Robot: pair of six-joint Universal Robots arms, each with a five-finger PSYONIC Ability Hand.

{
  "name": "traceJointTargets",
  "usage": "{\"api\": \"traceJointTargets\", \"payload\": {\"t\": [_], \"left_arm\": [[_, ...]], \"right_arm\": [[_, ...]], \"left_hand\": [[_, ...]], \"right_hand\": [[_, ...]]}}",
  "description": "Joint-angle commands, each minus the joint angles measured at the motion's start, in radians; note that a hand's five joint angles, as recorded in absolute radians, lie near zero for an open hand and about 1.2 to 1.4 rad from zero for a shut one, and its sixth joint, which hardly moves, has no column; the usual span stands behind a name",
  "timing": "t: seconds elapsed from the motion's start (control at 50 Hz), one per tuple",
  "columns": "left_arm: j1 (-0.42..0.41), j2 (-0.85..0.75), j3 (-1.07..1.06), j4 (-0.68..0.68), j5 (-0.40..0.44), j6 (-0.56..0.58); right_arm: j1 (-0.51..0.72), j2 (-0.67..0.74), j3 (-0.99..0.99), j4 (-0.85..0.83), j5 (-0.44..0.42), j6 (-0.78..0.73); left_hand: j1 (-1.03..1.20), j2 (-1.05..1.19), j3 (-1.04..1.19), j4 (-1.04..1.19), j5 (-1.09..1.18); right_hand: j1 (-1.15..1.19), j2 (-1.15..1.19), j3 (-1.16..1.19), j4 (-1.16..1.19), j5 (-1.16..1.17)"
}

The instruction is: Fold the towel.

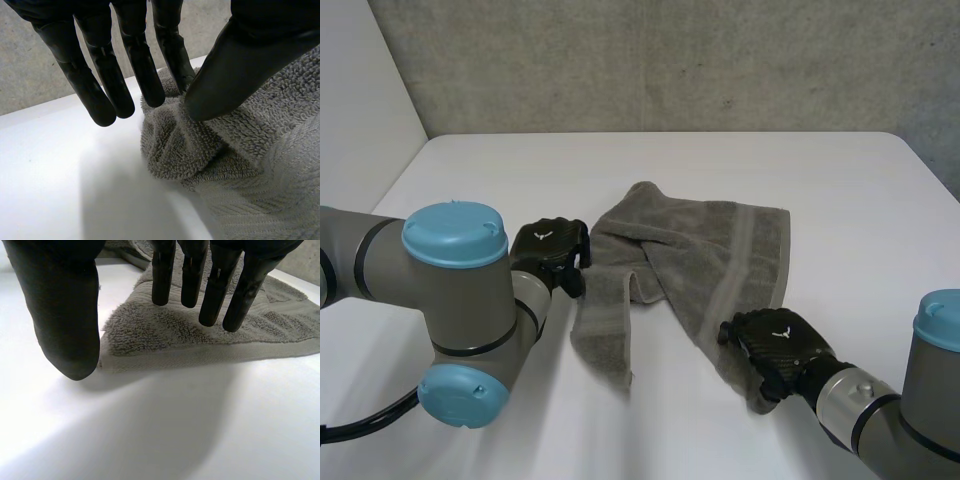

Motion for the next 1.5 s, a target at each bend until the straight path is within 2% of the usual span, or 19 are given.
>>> {"api": "traceJointTargets", "payload": {"t": [0.02, 0.3, 0.7, 0.82, 1.18, 1.4, 1.5], "left_arm": [[0.000, -0.001, -0.001, 0.000, 0.001, -0.001], [0.000, -0.002, -0.001, 0.002, 0.001, -0.001], [0.000, -0.005, -0.002, 0.006, 0.001, -0.001], [0.000, -0.010, -0.001, 0.008, 0.001, -0.001], [0.000, -0.010, -0.001, 0.006, 0.001, -0.001], [0.000, -0.010, -0.001, 0.008, 0.001, -0.001], [0.000, -0.010, -0.001, 0.008, 0.001, -0.001]], "right_arm": [[0.000, -0.007, 0.013, -0.002, -0.002, -0.001], [0.003, 0.020, -0.013, -0.059, 0.005, -0.013], [0.015, 0.099, -0.068, -0.057, 0.017, -0.032], [0.012, 0.099, -0.073, -0.060, 0.018, -0.032], [0.018, 0.139, -0.157, -0.062, 0.025, -0.032], [0.018, 0.155, -0.179, -0.062, 0.031, -0.032], [0.018, 0.157, -0.179, -0.062, 0.029, -0.032]], "left_hand": [[-0.129, -0.138, -0.142, -0.130, -0.306], [-0.129, -0.138, -0.142, -0.130, -0.306], [-0.132, -0.141, -0.145, -0.133, -0.309], [-0.132, -0.141, -0.145, -0.133, -0.309], [-0.132, -0.141, -0.145, -0.133, -0.309], [-0.132, -0.141, -0.145, -0.133, -0.309], [-0.132, -0.141, -0.145, -0.133, -0.309]], "right_hand": [[-0.063, -0.079, -0.060, -0.049, -0.018], [-0.022, -0.038, -0.019, -0.008, 0.023], [0.008, -0.008, 0.010, 0.021, 0.053], [0.151, 0.135, 0.154, 0.165, 0.196], [0.192, 0.177, 0.195, 0.206, 0.238], [0.301, 0.285, 0.304, 0.315, 0.346], [0.448, 0.432, 0.451, 0.462, 0.493]]}}
